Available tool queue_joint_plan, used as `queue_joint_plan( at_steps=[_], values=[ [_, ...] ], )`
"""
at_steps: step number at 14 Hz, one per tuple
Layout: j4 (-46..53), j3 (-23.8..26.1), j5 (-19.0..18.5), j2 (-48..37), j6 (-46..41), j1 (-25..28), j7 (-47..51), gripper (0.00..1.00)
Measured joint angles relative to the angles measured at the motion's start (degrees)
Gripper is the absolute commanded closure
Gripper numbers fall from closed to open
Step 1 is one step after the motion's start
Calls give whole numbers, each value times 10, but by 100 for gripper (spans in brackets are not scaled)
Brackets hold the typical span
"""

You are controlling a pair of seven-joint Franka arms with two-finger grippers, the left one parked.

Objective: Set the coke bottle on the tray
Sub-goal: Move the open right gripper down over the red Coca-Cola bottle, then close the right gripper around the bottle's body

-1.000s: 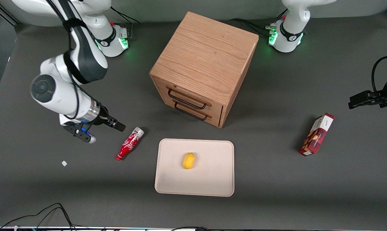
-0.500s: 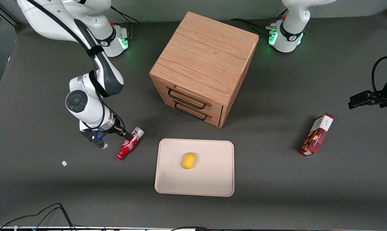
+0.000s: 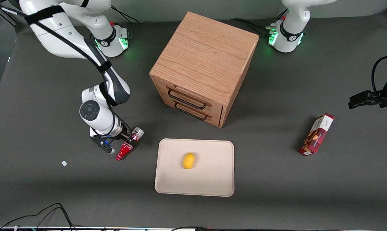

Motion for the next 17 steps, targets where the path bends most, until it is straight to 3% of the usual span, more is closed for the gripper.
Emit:
queue_joint_plan(
  at_steps=[9,10,11,12,17],
  values=[
    [15,-1,-52,41,25,0,43,9],
    [16,-1,-52,41,25,0,43,24],
    [16,-1,-52,41,25,0,43,81],
    [16,-1,-53,41,25,0,43,100],
    [16,-1,-62,41,25,0,44,100]
  ],
)
